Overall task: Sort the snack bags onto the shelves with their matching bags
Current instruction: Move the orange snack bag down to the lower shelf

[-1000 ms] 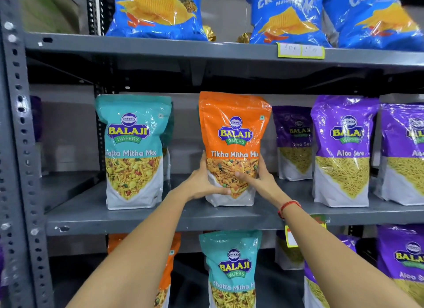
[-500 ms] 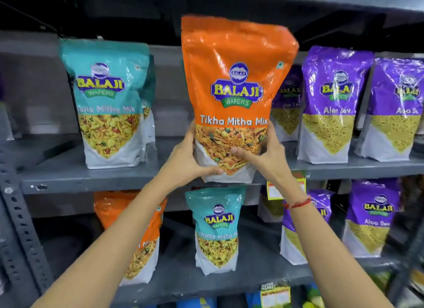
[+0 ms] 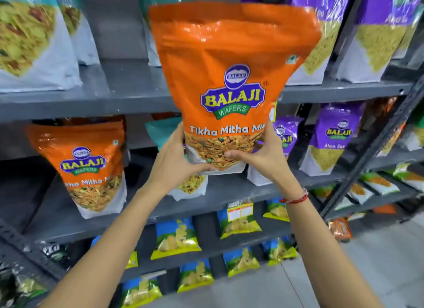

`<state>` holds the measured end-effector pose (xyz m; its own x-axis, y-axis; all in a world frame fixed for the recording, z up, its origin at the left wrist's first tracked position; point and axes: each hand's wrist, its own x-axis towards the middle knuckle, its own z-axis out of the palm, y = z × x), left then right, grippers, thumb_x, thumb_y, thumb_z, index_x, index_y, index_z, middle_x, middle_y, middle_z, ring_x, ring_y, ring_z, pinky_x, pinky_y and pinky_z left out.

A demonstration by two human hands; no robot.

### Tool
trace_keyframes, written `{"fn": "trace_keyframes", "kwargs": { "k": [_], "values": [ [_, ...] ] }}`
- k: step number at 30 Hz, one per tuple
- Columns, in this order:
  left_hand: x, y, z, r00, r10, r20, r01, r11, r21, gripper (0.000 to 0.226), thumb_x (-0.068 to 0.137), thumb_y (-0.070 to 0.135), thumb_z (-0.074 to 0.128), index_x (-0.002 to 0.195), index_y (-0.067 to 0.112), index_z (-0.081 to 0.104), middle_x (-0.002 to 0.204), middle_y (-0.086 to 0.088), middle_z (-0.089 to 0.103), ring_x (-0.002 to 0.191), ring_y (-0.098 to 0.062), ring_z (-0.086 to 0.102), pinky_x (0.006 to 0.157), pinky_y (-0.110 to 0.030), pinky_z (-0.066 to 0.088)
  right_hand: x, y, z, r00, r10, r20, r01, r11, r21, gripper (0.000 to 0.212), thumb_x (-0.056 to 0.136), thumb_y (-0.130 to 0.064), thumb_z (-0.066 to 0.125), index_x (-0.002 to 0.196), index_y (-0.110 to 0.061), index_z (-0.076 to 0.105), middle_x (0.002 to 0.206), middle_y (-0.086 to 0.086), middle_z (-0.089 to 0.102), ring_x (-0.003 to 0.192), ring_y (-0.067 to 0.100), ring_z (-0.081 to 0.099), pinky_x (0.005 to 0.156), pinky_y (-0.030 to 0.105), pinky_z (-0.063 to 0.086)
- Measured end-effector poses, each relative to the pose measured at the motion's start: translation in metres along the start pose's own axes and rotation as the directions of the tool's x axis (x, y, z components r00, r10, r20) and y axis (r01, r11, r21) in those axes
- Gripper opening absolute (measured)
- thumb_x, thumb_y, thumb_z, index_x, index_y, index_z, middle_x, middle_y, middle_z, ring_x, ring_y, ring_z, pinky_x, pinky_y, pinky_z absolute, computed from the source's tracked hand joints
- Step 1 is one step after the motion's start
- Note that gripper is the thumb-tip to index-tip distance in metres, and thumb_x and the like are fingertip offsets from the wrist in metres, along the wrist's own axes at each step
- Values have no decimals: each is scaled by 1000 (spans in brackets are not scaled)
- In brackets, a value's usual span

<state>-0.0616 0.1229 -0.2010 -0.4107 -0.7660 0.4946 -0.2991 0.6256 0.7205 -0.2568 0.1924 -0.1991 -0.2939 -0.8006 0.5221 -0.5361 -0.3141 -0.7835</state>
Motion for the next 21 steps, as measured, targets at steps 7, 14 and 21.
{"fn": "trace_keyframes", "kwargs": {
  "k": [7,14,21],
  "values": [
    [-3,-67,90,967,-235,97,230,971,59,99,47,41,90,130,21,39,123,-7,62,113,-28,56,89,-47,49,-8,94,2,953,282,108,-267,954,-136,86,54,-25,92,123,-23,41,113,-13,59,109,7,56,94,26,46],
    [12,-109,152,922,-361,141,354,933,67,89,54,29,89,127,12,41,99,-21,68,90,-39,64,74,-43,53,8,162,8,890,432,147,-393,890,-232,88,53,-21,93,127,-13,46,127,9,62,121,26,55,106,47,43],
    [22,-127,181,891,-424,162,422,905,50,89,63,16,85,136,7,33,117,-21,64,102,-35,63,81,-37,47,19,198,15,865,479,151,-438,866,-240,81,57,-13,91,124,-10,44,125,13,61,114,24,55,98,34,42]
  ]
}}
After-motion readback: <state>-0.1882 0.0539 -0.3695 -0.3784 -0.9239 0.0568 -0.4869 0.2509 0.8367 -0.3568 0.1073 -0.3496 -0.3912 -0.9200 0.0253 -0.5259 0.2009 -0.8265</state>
